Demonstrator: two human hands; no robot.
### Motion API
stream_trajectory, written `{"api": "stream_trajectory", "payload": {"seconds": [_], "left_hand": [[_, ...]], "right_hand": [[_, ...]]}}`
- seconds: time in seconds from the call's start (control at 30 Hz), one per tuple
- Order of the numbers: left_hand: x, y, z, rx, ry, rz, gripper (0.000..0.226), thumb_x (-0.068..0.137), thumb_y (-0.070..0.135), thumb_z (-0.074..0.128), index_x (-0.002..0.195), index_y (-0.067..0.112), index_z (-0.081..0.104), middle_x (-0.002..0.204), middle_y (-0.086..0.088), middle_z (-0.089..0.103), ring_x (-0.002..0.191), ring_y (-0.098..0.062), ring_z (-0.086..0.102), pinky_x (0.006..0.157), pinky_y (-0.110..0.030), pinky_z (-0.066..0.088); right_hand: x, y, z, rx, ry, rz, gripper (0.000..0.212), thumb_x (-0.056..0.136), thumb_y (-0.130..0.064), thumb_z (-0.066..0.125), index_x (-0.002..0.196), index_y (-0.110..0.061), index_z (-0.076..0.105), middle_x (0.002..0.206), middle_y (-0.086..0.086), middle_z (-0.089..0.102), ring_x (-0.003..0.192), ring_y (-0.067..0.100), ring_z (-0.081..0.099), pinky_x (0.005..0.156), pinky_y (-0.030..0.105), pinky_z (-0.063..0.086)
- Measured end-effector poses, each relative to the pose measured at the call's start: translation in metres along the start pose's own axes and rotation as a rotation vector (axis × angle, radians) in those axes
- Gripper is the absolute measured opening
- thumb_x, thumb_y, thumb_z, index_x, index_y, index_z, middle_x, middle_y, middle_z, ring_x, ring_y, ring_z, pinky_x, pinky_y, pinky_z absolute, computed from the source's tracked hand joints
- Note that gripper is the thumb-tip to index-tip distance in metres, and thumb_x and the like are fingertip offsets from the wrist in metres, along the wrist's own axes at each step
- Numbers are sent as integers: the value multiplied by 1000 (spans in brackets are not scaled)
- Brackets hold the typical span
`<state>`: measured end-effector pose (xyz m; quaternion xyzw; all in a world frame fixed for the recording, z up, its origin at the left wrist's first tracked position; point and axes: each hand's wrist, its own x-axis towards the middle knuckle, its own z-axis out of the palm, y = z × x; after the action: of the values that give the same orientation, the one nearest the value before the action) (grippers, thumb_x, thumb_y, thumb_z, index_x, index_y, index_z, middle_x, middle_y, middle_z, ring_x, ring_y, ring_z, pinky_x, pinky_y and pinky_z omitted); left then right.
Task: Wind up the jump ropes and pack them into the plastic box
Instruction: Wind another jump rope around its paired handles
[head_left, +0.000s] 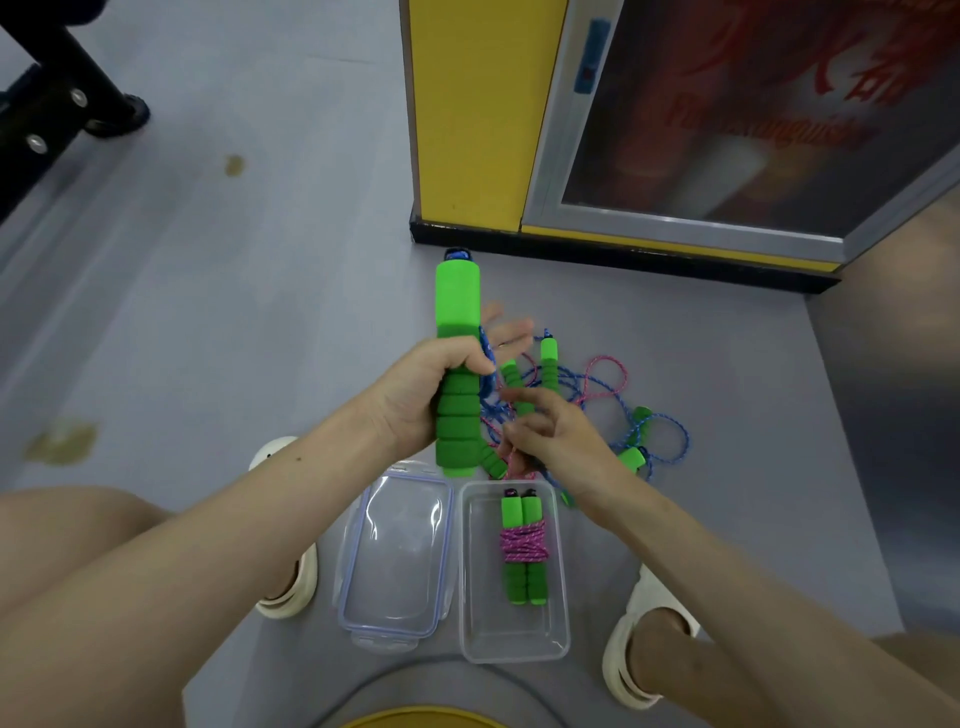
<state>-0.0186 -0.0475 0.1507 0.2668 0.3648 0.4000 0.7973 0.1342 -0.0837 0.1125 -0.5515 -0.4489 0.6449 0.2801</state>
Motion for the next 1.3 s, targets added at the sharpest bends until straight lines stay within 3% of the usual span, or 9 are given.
{"api": "stream_trajectory", "payload": {"seconds": [0.17,0.3,0.47,0.63,0.77,1.0,1.13,1.2,1.3], "left_hand": [[-1,3,-4,524,176,-41,63,53,8,57,116,5,56,111,1,58,103,-12,55,85,-24,43],[-3,-1,-11,888,162,-160,25,75,3,64,89,16,48,79,-1,50,69,-13,48,62,-25,40],[-3,-4,-18,1092,137,-267,25,76,6,63,91,16,45,78,-3,49,65,-13,47,55,-25,40],[-4,-8,-21,1000,37,-405,23,76,3,63,93,13,49,80,-4,53,68,-16,49,58,-25,42],[-7,-6,-22,777,-218,-492,46,59,4,52,103,-7,60,74,-8,70,75,-20,64,79,-29,47],[-13,-2,-24,288,-605,-371,46,57,8,56,101,4,70,62,-6,61,60,-20,60,95,-44,39],[-10,-3,-19,70,-650,-272,54,59,17,68,111,2,67,85,-10,71,83,-24,67,95,-34,46],[-9,-4,-14,-22,-657,-221,57,64,15,64,119,3,64,101,-11,72,98,-24,66,100,-33,44],[-5,-2,-10,-130,-587,-158,63,64,10,61,127,3,59,115,-15,67,111,-26,62,102,-36,44]], "right_hand": [[-1,-4,-2,-121,-41,7,11,90,-1,58,98,-8,62,70,10,64,55,12,53,56,21,44],[2,-6,-5,-216,-1,-50,14,83,-1,67,96,-7,67,79,8,64,66,8,56,60,10,43],[5,-7,-10,-257,1,-118,12,82,-6,70,94,-5,69,78,0,64,72,3,56,67,9,44],[7,-10,-13,-208,38,-173,10,85,-1,65,89,-10,67,81,-4,65,69,-8,58,70,7,45],[5,-12,-15,-136,60,-203,17,87,-5,64,85,-22,67,80,-8,66,72,-9,59,69,7,43],[3,-11,-13,32,-4,-169,20,81,-33,59,88,-15,63,85,2,64,81,6,59,76,14,47],[4,-5,-9,43,-15,-151,17,93,-17,55,95,-1,62,69,-9,63,65,1,57,77,20,46],[6,2,-6,-61,-28,-147,17,93,0,51,105,2,62,77,-10,63,67,-6,58,75,15,46],[3,5,0,-145,-50,-115,14,95,-6,53,97,-5,67,88,1,67,78,6,63,81,21,50]]}}
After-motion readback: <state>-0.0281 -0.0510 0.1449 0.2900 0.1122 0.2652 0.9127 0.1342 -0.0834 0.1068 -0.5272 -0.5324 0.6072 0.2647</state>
